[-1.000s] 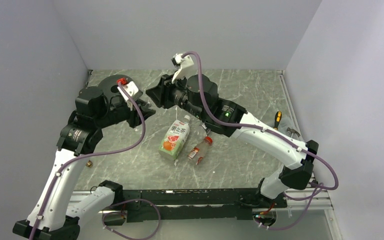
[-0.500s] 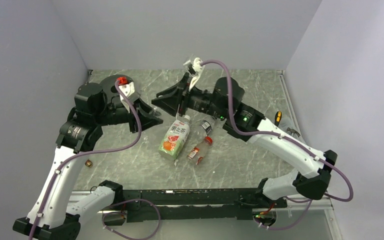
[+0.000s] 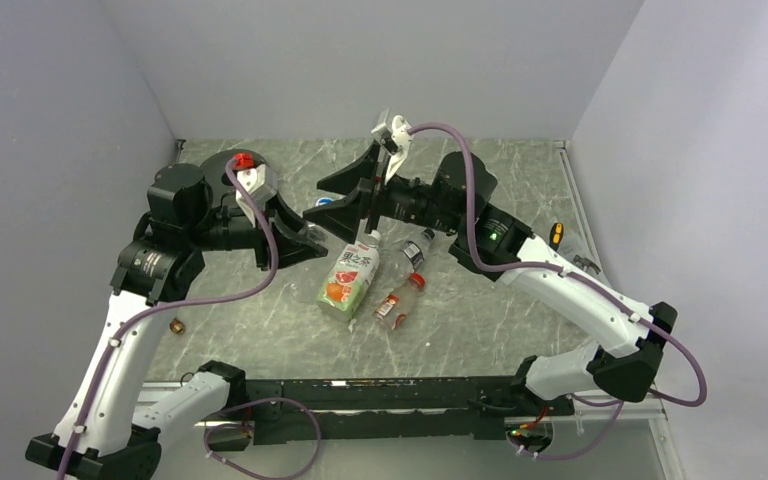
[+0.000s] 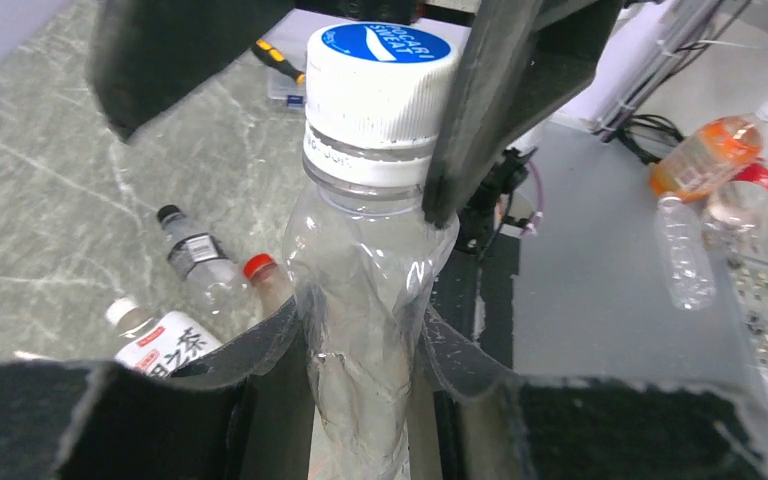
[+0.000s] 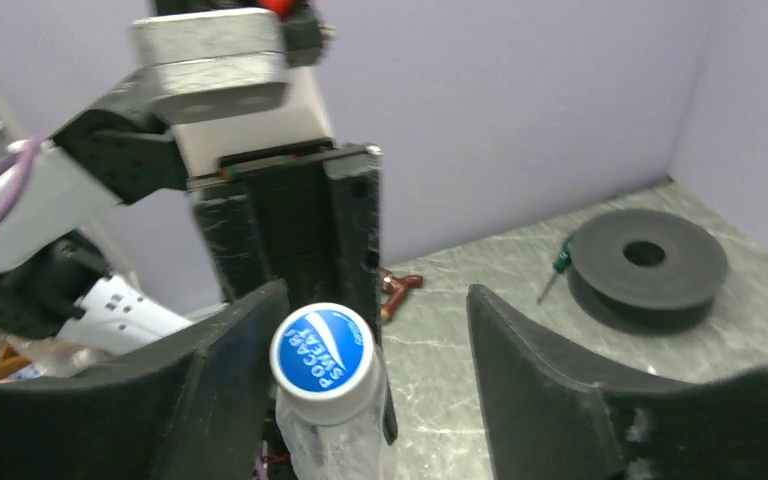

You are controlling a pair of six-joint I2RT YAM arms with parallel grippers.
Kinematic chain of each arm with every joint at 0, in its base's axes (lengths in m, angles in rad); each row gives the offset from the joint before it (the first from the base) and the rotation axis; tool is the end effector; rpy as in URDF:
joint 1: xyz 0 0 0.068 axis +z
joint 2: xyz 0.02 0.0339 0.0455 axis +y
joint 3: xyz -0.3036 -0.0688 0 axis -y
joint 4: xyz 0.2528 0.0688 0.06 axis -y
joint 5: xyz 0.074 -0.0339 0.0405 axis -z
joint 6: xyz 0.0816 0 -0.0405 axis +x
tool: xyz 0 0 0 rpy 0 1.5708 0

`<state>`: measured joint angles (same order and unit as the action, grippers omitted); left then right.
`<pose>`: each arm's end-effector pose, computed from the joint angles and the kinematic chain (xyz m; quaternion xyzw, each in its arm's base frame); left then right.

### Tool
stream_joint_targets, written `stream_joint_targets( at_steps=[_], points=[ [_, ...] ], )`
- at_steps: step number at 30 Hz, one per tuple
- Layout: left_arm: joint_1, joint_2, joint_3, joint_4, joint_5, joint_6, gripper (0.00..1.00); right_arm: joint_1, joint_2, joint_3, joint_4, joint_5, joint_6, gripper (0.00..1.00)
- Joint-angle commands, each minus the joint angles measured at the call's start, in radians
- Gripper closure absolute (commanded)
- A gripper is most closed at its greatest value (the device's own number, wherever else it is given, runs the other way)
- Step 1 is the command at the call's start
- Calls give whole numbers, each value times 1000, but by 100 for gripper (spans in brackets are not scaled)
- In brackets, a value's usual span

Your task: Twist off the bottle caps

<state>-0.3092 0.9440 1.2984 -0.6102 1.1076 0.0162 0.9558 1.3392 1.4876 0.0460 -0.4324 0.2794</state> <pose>0.1350 -0.1198 0.4754 0.4262 0.6123 -0.4877 0.4535 0.1664 0.2948 0.5343 -0.3621 0.5302 0.5479 0.5361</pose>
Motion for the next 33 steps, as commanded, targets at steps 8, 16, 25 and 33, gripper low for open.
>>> stream_joint_targets(
  at_steps=[8, 16, 25, 33],
  points=[
    [-2, -48, -2, 65, -285, 101, 100, 38, -32, 59, -87, 411, 11, 0],
    [-2, -55, -28, 54, -395, 178, 97, 111, 96, 231, -232, 577, 100, 3],
    [-2, -62, -44, 56, -427, 177, 97, 133, 155, 272, -232, 608, 131, 41],
    [-2, -58, -55, 59, -443, 176, 97, 133, 149, 252, -217, 621, 135, 79]
  ],
)
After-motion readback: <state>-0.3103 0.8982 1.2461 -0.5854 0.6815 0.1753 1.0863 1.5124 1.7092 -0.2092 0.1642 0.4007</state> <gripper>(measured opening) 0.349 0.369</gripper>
